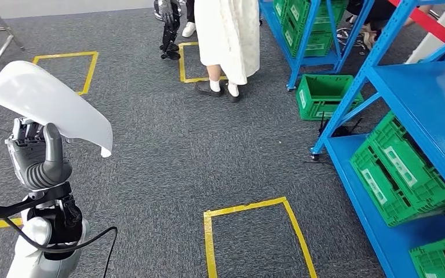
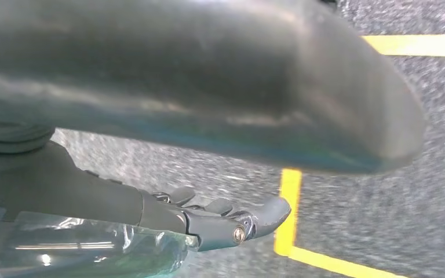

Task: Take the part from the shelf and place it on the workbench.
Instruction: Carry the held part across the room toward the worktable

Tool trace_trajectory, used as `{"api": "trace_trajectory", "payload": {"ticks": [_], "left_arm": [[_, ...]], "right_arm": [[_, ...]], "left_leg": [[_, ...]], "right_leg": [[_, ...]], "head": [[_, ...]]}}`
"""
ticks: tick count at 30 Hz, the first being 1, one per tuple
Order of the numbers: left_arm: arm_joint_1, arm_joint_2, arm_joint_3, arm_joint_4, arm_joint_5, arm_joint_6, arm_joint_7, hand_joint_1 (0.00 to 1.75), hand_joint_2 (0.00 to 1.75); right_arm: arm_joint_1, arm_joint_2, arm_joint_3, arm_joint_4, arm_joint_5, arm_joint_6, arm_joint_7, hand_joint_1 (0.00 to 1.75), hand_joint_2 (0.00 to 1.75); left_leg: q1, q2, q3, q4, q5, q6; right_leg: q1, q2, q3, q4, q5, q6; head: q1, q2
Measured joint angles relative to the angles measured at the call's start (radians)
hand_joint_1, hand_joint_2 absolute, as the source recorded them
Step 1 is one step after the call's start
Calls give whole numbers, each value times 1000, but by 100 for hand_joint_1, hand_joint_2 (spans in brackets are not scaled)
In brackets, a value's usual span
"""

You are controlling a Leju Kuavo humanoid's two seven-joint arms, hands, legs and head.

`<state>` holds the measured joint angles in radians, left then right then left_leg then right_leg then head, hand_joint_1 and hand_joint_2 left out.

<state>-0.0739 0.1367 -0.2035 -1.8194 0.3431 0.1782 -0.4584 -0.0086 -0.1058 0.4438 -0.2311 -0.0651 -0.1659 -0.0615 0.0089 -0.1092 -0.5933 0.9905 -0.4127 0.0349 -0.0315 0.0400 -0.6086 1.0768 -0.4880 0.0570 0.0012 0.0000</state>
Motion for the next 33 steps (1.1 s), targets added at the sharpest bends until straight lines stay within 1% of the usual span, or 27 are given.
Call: {"api": "trace_trajectory", "payload": {"ticks": [1,2,4,5,6,8,9,10,11,12,13,15,16,17,18,19,20,22,23,24,26,27,28,29,30,32,33], "left_arm": [[0,-1,3,0,-1,0,1,175,175],[1,-2,5,0,-1,0,1,175,175],[3,-2,9,0,-2,0,2,175,175],[4,-2,10,0,-2,0,3,175,175],[6,-2,12,0,-2,0,3,175,175],[6,-2,15,-1,-4,0,3,175,175],[6,-2,16,-2,-4,0,3,175,175],[7,-2,16,-2,-5,0,4,175,175],[8,-2,16,-1,-5,0,4,175,175],[9,-2,17,-1,-5,0,5,175,175],[10,-2,19,-2,-5,0,5,175,175],[11,-2,27,-3,-5,0,6,175,175],[11,-2,32,-5,-5,0,6,175,175],[12,-2,37,-7,-6,0,6,175,175],[14,-2,41,-9,-6,1,6,175,175],[17,-2,46,-11,-7,1,6,175,175],[23,-2,51,-14,-7,1,6,175,175],[29,-4,58,-22,-9,1,5,175,175],[31,-5,59,-24,-11,1,5,175,175],[32,-6,60,-25,-13,1,5,175,175],[40,-9,61,-25,-17,1,6,175,175],[44,-10,62,-25,-17,1,6,175,175],[47,-10,64,-25,-17,1,6,175,175],[48,-11,65,-25,-18,1,6,175,175],[49,-11,66,-25,-18,1,5,175,175],[51,-11,72,-27,-19,1,5,175,175],[53,-11,75,-28,-20,1,5,175,175]], "right_arm": [[0,0,0,0,0,0,0,0,0],[0,1,0,0,0,0,1,0,0],[-1,2,1,0,-1,0,3,0,0],[-3,3,1,0,-1,0,4,0,0],[-5,4,1,0,-1,-1,4,0,0],[-6,4,1,0,-1,-1,4,0,0],[-3,4,1,0,-1,-2,4,0,0],[-1,4,1,0,-2,-2,4,0,0],[1,4,1,0,-2,-2,4,0,0],[2,5,1,1,-2,-2,4,0,0],[1,6,1,1,-2,-2,4,0,0],[-1,8,1,0,-2,-3,3,0,0],[-1,9,1,0,-2,-3,3,0,0],[-1,9,2,0,-1,-3,3,0,0],[-1,10,2,0,-1,-3,3,0,0],[-2,10,3,0,-1,-3,4,0,0],[-4,10,4,0,0,-3,4,0,0],[-7,11,7,0,1,-3,3,0,0],[-7,11,8,0,2,-3,3,0,0],[-4,12,8,0,2,-3,3,0,0],[2,11,9,0,2,-4,4,0,0],[4,10,9,0,2,-5,4,0,0],[5,10,9,0,2,-5,4,0,0],[4,9,9,0,2,-6,4,0,0],[3,9,10,0,2,-6,4,0,0],[0,10,11,0,3,-6,4,0,0],[-1,10,13,0,3,-6,5,0,0]], "left_leg": [[-1,-12,-4,6,-3,-6],[-1,-22,-8,10,-4,-12],[3,-40,-14,12,-4,-23],[4,-31,-18,17,-7,-27],[4,-7,-26,34,-17,-31],[4,61,-71,129,-67,-38],[5,84,-105,196,-98,-40],[7,94,-137,257,-120,-42],[8,98,-156,291,-128,-42],[8,101,-157,290,-119,-41],[8,109,-134,248,-93,-37],[0,155,-59,116,-40,-24],[-7,177,-31,64,-26,-18],[-13,190,-17,38,-22,-13],[-17,188,-17,32,-25,-10],[-19,174,-18,28,-22,-6],[-17,161,-15,22,-18,-2],[-10,134,-6,9,-10,7],[-6,121,-4,5,-7,10],[-6,107,-4,4,-6,11],[-6,73,-4,5,-6,12],[-6,56,-4,5,-6,11],[-5,39,-3,7,-7,10],[-4,24,-2,9,-9,7],[-3,10,-3,14,-11,2],[-3,-13,-9,23,-17,-10],[-3,-23,-13,25,-18,-15]], "right_leg": [[-2,14,20,-45,19,-2],[-2,22,30,-65,26,-9],[3,4,34,-65,29,-27],[3,-6,36,-67,30,-34],[3,-15,38,-69,31,-40],[6,-37,41,-71,29,-54],[10,-49,42,-71,26,-59],[14,-63,43,-71,24,-64],[17,-77,43,-71,22,-66],[19,-90,43,-71,21,-67],[22,-103,45,-71,19,-67],[28,-125,50,-71,14,-65],[31,-136,52,-71,11,-62],[34,-146,54,-71,9,-58],[35,-158,56,-71,7,-54],[35,-170,59,-73,5,-50],[33,-167,59,-71,2,-46],[27,-119,41,-28,-23,-44],[24,-85,14,25,-46,-47],[22,-62,-19,92,-72,-49],[20,-49,-81,204,-102,-46],[19,-47,-91,211,-95,-39],[16,-43,-81,177,-73,-29],[11,-34,-53,109,-40,-18],[7,-14,-23,42,-10,-10],[3,19,15,-42,24,-12],[5,25,19,-48,25,-20]], "head": [[-1,0],[-1,0],[-2,0],[-2,0],[-3,0],[-5,0],[-6,0],[-6,0],[-6,0],[-6,0],[-6,0],[-6,0],[-6,0],[-5,0],[-5,0],[-5,0],[-5,0],[-4,0],[-3,0],[-3,0],[-2,0],[-2,0],[-2,0],[-2,0],[-2,0],[-3,0],[-3,0]]}}
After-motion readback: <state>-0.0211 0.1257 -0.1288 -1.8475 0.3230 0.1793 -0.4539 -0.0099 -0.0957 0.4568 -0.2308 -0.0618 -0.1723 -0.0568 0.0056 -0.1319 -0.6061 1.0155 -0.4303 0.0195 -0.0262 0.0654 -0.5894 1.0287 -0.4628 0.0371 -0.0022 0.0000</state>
